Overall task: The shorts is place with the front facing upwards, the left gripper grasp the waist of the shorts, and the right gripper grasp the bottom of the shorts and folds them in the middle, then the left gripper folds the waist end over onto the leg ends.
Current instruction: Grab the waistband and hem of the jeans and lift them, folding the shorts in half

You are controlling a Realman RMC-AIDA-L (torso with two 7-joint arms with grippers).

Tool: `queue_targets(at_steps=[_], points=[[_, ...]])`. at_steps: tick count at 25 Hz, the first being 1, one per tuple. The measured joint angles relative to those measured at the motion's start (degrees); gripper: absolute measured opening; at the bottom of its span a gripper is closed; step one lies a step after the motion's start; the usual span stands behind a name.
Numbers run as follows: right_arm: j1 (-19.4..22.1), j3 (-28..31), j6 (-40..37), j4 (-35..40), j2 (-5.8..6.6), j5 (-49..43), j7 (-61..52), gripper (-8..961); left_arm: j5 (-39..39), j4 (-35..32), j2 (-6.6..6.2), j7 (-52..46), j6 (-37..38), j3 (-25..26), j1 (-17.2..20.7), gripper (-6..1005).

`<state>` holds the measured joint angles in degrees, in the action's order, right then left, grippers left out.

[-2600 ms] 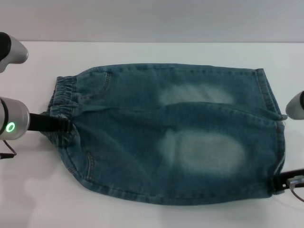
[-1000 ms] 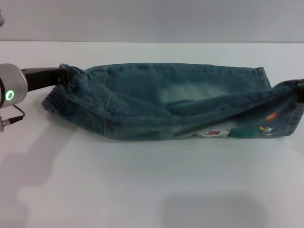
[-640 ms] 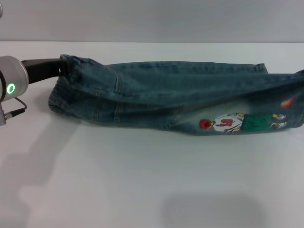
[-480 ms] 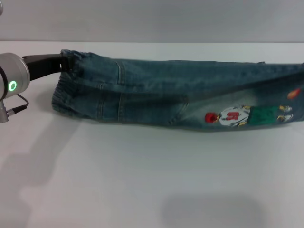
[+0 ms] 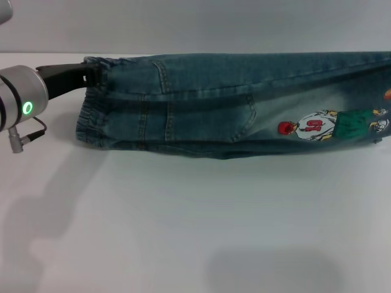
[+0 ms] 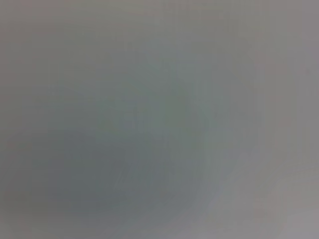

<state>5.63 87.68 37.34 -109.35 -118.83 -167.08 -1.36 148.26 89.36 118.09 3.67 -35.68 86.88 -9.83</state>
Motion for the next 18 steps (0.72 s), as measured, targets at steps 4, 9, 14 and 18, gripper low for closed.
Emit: queue_targets(at_steps=[4, 9, 14, 18], points=[[-0.4, 0.1, -4.0, 3.7, 0.00, 0.0, 0.0, 7, 0.0, -1.8, -0.01, 0.0, 0.9, -0.3, -1.3, 92], [-0.8, 0.9, -7.5, 6.7, 0.02, 0.0, 0.0, 7, -0.1, -3.4, -0.05, -0.2, 1.8, -0.3, -2.6, 91], [-2.3, 2.4, -12.6, 11.7, 0.05, 0.2, 0.0, 8, -0.1, -5.9, -0.11, 0.3, 5.0, -0.6, -4.2, 91], [-5.3, 4.0, -21.4, 19.1, 0.08, 0.2, 0.0, 8, 0.1, -13.2, -0.13, 3.9, 13.3, -1.6, -7.6, 91]])
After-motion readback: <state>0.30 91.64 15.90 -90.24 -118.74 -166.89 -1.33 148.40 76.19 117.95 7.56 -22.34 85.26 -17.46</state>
